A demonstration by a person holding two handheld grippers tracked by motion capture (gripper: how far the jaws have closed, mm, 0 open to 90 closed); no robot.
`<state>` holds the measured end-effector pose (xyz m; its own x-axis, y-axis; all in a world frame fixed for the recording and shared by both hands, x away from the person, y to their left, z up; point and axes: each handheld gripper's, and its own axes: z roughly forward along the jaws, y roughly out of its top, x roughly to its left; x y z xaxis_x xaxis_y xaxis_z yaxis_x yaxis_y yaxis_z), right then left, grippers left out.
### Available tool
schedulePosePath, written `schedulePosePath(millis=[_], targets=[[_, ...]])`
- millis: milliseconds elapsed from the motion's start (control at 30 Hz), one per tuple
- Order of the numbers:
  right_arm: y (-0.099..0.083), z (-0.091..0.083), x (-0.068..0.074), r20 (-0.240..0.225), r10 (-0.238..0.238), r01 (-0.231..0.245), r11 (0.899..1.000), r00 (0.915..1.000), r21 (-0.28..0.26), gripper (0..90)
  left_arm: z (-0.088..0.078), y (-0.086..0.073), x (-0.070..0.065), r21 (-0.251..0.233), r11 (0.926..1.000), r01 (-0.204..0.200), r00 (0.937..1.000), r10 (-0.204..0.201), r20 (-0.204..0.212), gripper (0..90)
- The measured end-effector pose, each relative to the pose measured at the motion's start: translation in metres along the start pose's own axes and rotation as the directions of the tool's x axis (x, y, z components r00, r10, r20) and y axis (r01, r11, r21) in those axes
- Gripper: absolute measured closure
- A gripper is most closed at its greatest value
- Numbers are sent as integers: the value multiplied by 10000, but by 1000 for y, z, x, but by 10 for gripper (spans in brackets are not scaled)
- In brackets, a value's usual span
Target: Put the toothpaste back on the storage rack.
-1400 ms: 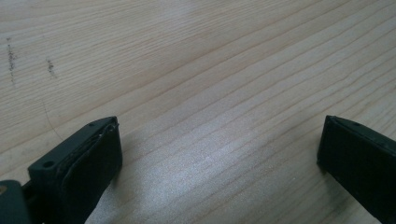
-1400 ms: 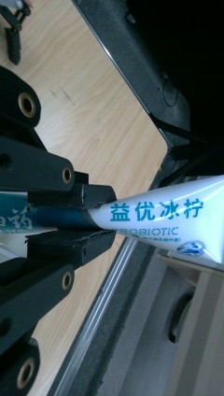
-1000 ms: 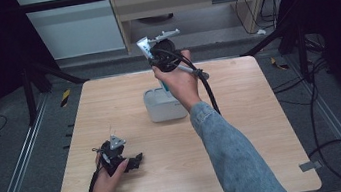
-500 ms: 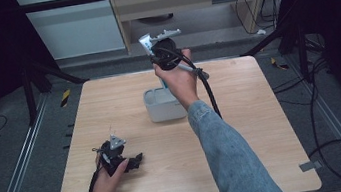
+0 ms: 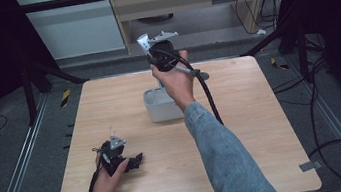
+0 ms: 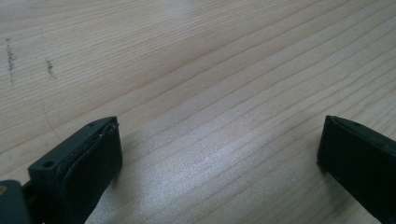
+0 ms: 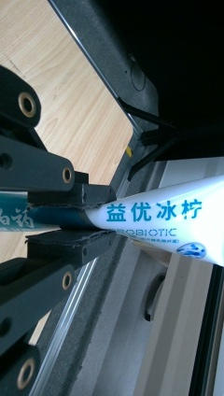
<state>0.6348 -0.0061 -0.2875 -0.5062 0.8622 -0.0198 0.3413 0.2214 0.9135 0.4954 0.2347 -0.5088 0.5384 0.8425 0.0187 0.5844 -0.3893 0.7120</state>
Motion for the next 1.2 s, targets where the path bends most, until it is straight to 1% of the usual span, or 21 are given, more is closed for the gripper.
schedulePosePath(millis=[400,533,667,767,867,933,1200], targets=[[-8,2,3,81,-156,158,9997,9998,-211,784,0,0,0,1,10000,1,10000,-1,3,0],[-14,4,2,87,39,-36,9994,10000,-336,784,0,0,0,2,10000,1,10000,-1,2,0],[-22,7,2,93,-26,28,9997,10000,-244,784,0,0,0,6,10000,-2,10000,2,2,0],[-27,7,4,-2,14,-14,9992,10000,-398,784,0,0,0,5,10000,-2,10000,2,2,0],[-31,9,5,29,-84,85,9995,10000,-318,783,0,0,0,3,10000,0,10000,0,1,0],[-35,11,6,-21,-10,10,9996,10000,-271,783,0,0,0,6,10000,-1,10000,1,1,0],[-49,17,6,49,122,-122,9999,9999,-97,783,0,0,0,0,10000,6,10000,-6,-2,0]])
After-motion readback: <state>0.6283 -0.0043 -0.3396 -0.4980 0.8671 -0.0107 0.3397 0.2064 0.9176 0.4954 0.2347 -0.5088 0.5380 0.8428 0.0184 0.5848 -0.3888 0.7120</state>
